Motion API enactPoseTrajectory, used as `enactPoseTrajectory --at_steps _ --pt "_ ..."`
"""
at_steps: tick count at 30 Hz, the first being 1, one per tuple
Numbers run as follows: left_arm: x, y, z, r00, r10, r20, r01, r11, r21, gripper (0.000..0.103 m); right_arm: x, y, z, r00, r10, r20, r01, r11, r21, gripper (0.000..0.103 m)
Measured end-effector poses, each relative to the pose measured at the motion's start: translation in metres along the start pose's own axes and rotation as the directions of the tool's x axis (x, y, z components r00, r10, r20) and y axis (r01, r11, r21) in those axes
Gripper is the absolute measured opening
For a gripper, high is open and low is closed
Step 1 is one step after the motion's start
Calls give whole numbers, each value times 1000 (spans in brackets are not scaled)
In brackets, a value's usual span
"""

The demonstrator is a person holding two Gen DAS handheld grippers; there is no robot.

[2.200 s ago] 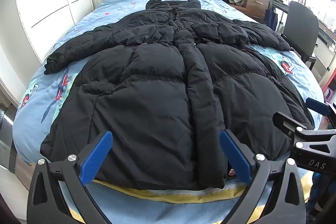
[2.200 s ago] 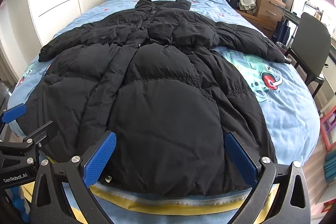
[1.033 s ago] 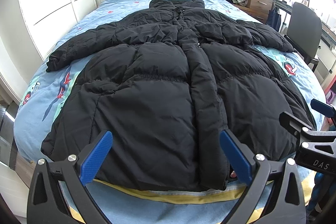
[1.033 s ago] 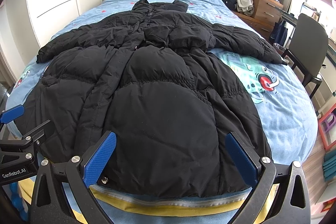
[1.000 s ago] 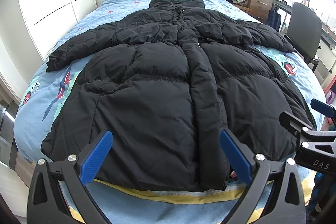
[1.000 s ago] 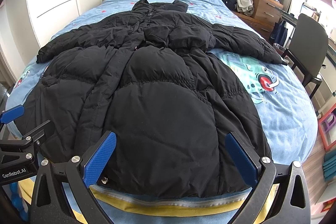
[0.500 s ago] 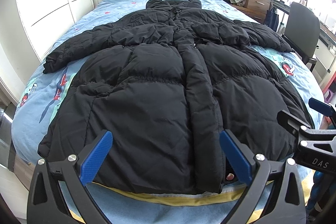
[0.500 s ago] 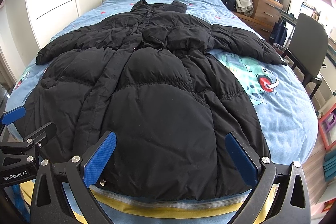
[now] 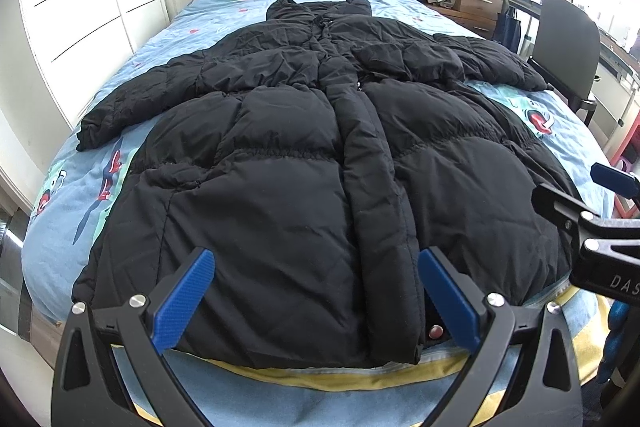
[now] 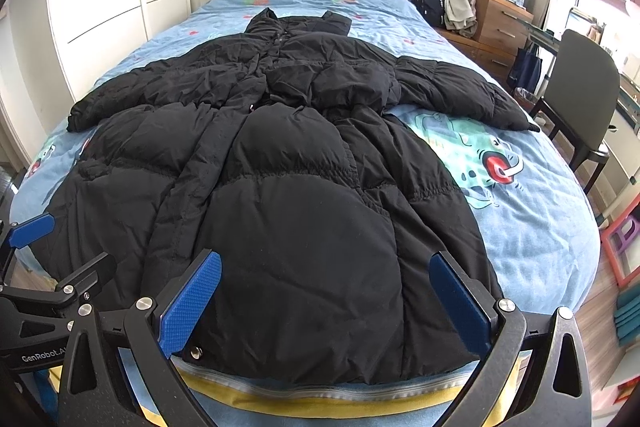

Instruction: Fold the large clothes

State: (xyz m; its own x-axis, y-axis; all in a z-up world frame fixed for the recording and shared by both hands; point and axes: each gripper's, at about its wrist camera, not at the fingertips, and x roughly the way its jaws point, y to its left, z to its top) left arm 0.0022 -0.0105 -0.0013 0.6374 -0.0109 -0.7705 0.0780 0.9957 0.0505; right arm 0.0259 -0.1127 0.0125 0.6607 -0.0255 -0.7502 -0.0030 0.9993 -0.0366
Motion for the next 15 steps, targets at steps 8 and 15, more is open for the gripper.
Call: enactPoseTrajectory --at_steps 8,15 --pt "-2 6 -2 1000 -13 -8 13 1000 -23 103 -6 1 0 1000 -2 9 2 1000 -10 102" --pt "2 9 3 999 -51 -15 50 998 -43 103 -4 -4 2 1000 -4 16 4 1000 -6 102"
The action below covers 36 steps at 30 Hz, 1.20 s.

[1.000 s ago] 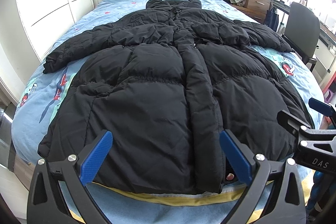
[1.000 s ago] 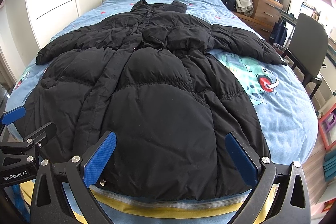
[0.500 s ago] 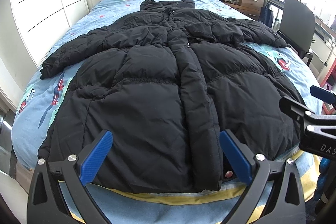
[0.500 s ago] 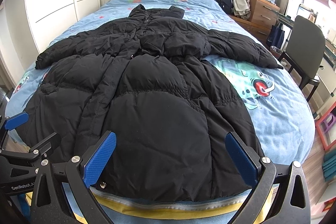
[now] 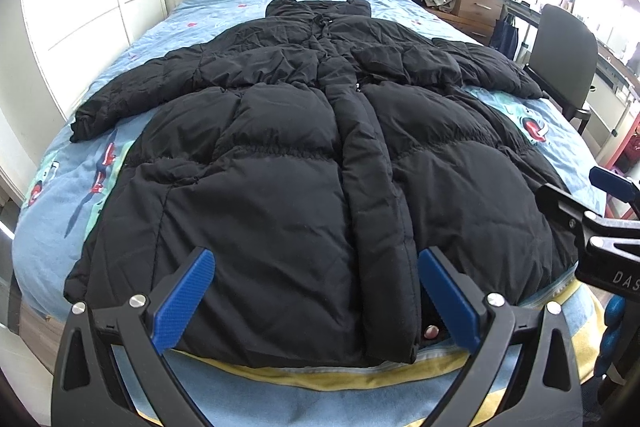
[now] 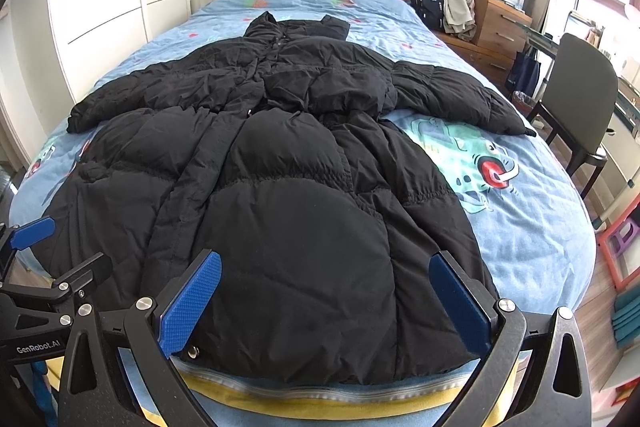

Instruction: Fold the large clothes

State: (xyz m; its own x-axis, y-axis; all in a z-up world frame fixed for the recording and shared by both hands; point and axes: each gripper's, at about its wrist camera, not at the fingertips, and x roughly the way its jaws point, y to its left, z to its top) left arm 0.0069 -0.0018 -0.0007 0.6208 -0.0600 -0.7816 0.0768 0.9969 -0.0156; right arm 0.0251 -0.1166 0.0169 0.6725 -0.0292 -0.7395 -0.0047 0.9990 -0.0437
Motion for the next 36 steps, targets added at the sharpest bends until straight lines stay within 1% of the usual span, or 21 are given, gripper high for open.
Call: enactPoseTrajectory --at_steps 4,8,13,16,20,26,30,33,36 --pt "6 2 11 1000 -13 -15 13 1000 -10 103 0 -5 3 1000 7 22 -7 1000 4 102" --pt "11 -3 28 1000 -27 -14 27 1000 6 103 1 -12 9 999 9 33 -9 1000 3 102" --pt "24 -24 56 997 -69 -21 70 997 40 103 -5 -26 15 997 15 70 -14 1000 -14 102" --pt "30 -40 72 996 -84 -29 85 994 63 103 -3 -38 19 997 24 74 -24 1000 -1 102" --pt "44 -53 89 995 -80 -66 84 995 58 103 6 -55 28 997 20 72 -20 1000 5 102" --pt "54 -64 104 997 -26 -68 31 997 68 103 20 -75 45 997 30 77 -32 999 32 102" --pt "57 -65 117 999 4 -50 -2 999 54 103 31 -86 55 994 59 90 -64 996 61 102" --pt "60 -63 129 999 30 -27 -28 999 44 103 37 -91 61 988 88 123 -98 993 73 102" --pt "65 -57 141 1000 21 -22 -20 1000 15 103 49 -97 69 987 91 133 -103 991 81 102"
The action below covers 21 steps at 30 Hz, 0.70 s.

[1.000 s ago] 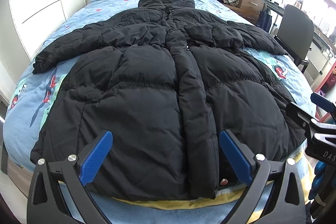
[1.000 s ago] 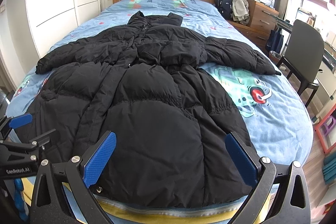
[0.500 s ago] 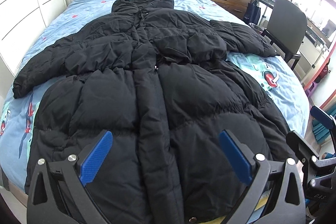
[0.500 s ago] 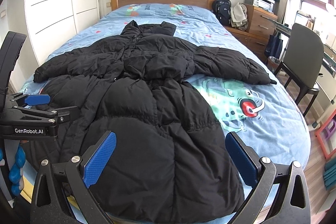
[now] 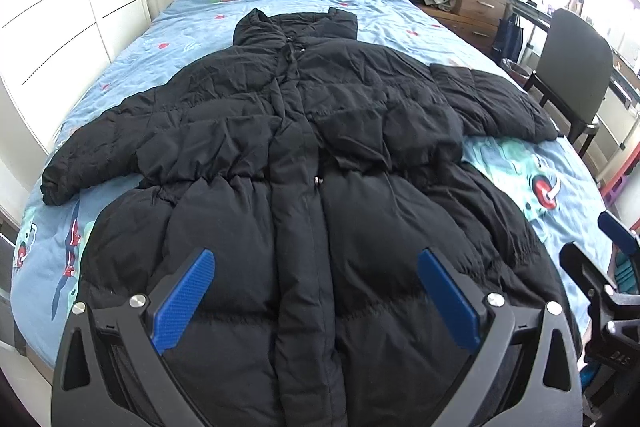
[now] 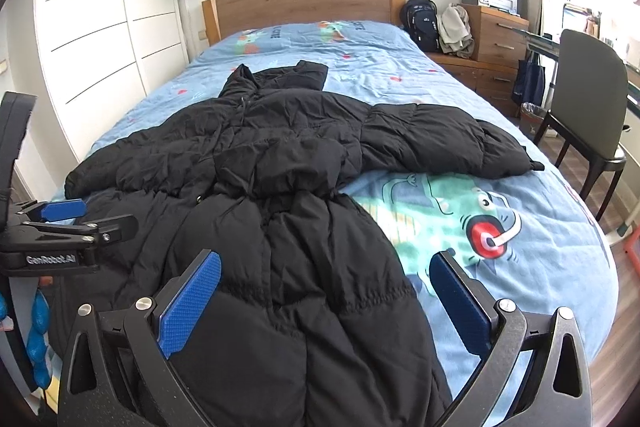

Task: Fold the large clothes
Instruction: 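Reach the right tool to the coat sleeve cuff and grasp it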

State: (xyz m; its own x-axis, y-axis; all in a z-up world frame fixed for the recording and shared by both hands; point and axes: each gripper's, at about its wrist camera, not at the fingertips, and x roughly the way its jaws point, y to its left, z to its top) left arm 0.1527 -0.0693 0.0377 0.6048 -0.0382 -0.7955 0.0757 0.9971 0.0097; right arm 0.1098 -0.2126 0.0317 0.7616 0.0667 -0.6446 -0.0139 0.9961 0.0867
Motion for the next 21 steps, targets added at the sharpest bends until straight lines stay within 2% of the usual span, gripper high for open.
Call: enactPoseTrajectory --at_steps 3,7,13,15,21 --pt "3 6 9 1000 -10 5 10 1000 -25 103 16 -8 8 1000 6 2 -6 1000 0 102" --pt "7 12 17 1000 15 23 -14 999 -30 103 37 -19 19 1000 4 -14 -4 1000 4 102" --pt "27 28 24 999 38 -4 -38 998 -42 103 78 -49 38 997 14 -73 -6 994 105 102" --pt "34 35 25 999 33 -17 -34 998 -55 103 90 -56 45 997 -2 -79 12 993 115 102" --pt "52 51 26 996 78 -50 -82 994 -77 103 127 -80 62 994 -32 -102 46 989 140 102"
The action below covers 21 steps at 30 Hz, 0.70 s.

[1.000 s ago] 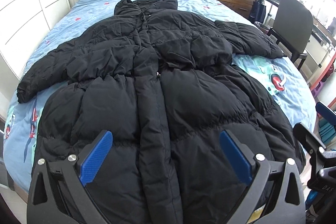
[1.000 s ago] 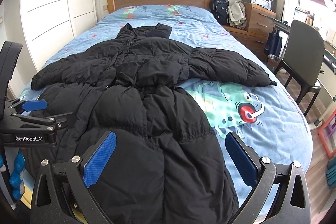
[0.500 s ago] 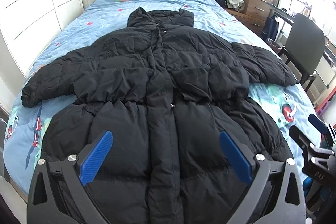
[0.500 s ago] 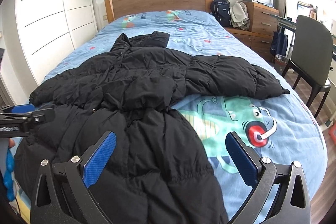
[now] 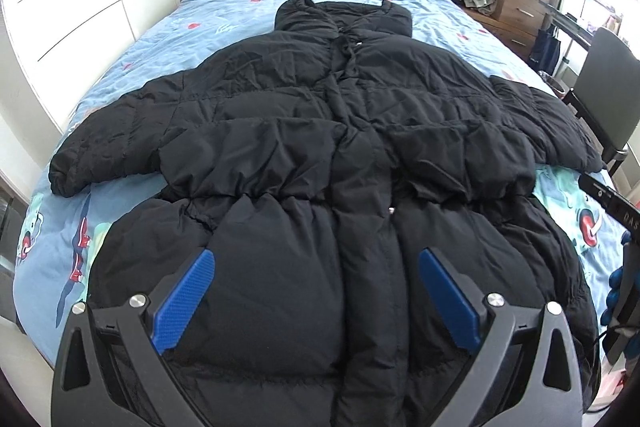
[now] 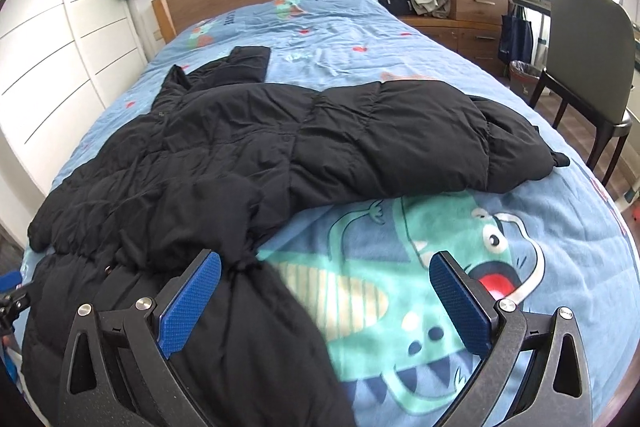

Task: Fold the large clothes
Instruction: 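Reach the right tool to the coat sleeve cuff and grasp it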

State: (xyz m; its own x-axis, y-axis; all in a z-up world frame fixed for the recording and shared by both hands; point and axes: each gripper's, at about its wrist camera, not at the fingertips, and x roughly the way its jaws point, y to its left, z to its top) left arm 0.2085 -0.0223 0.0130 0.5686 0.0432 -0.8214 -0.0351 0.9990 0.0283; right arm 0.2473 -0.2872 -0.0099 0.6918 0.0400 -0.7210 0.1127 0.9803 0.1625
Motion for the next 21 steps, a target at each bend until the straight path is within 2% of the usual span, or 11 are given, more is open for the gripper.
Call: enactPoseTrajectory --at_steps 5,9,12,16,20,21 --pt "10 9 6 999 31 -11 -31 999 -22 103 36 -37 20 999 -7 -38 11 993 118 102" --pt "19 19 10 998 54 -25 -55 997 -47 103 64 -78 32 998 1 -65 16 966 259 102" --pt "25 26 12 997 67 -34 -69 996 -59 103 82 -119 37 997 7 -73 23 914 405 102" --pt "32 35 13 995 89 -48 -92 993 -71 103 102 -170 39 997 45 -61 -2 821 571 99" --pt "38 42 12 993 105 -61 -110 991 -81 103 112 -204 42 997 82 -15 -51 740 670 96" --pt "40 45 12 992 108 -66 -114 990 -86 103 114 -212 44 995 96 3 -71 716 694 92"
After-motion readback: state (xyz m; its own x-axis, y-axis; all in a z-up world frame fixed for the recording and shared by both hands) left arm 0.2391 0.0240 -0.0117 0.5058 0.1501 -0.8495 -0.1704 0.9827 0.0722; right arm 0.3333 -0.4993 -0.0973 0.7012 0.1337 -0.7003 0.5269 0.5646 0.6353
